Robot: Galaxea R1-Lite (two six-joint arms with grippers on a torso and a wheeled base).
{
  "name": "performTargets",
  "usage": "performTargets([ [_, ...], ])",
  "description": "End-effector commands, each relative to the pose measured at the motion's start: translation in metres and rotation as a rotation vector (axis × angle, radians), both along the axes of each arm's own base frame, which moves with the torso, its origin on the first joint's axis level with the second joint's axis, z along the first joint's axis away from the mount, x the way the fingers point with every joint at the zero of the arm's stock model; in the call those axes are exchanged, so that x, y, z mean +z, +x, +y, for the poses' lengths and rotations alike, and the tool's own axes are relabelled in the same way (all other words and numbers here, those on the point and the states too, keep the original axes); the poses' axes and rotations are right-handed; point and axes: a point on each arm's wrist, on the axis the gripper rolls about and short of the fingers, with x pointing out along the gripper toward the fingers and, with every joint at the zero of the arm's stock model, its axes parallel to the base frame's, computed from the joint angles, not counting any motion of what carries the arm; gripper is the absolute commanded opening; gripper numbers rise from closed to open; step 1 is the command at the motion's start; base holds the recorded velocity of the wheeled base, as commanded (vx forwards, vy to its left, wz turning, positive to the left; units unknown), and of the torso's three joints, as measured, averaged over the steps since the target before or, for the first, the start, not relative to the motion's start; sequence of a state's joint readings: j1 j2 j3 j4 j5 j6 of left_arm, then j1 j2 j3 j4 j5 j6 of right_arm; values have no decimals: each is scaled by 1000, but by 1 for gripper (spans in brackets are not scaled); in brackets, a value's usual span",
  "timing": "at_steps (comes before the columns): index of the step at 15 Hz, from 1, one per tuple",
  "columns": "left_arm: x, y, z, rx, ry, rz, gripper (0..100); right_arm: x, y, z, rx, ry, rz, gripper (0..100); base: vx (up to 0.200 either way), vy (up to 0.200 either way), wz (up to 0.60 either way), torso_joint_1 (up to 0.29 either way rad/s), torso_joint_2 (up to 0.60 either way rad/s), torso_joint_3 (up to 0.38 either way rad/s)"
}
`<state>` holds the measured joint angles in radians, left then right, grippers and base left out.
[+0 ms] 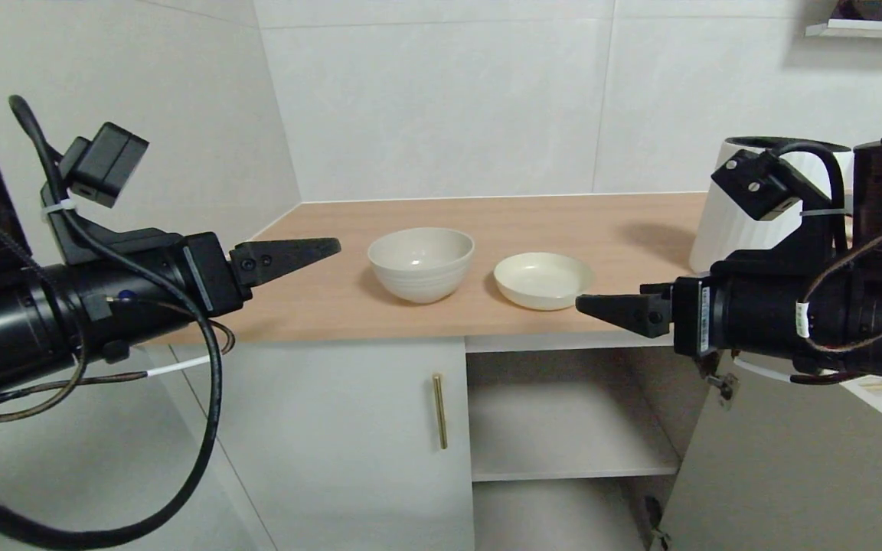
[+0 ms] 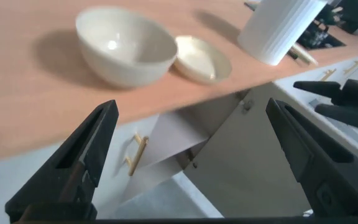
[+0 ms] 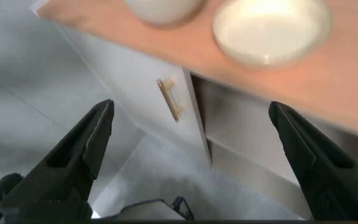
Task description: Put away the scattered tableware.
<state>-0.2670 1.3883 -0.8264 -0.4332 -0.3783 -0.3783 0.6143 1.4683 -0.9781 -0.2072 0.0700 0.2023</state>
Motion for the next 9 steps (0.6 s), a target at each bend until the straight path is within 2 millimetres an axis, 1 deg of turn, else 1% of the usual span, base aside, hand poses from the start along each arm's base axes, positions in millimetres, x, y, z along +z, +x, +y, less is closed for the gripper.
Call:
performTargets([
  [1,-5,7,-2,1,6,24,100,-3,3,1,-2,-1,2,100,0,0,0,183,-461,-300],
  [2,-4,8,-2,-2,6,20,100,-3,5,2,-3,4,-5,100,0,0,0,178,-461,-281],
  [4,6,20,-6,-2,1,1,100,-5,12,1,-19,5,-5,100,0,0,0,193,-471,-276],
  [5,13,29,-8,-2,8,25,100,-9,16,3,-22,-2,-6,100,0,0,0,203,-486,-281],
  [6,13,32,-9,-2,17,57,100,-11,19,5,-24,-2,-10,100,0,0,0,207,-491,-271],
  [7,13,35,-10,-2,27,96,100,-15,26,9,-33,-3,-13,100,0,0,0,129,-290,-183],
  [9,22,40,-11,-2,41,141,100,-25,43,18,-120,-35,-72,100,0,0,0,54,-132,-80],
])
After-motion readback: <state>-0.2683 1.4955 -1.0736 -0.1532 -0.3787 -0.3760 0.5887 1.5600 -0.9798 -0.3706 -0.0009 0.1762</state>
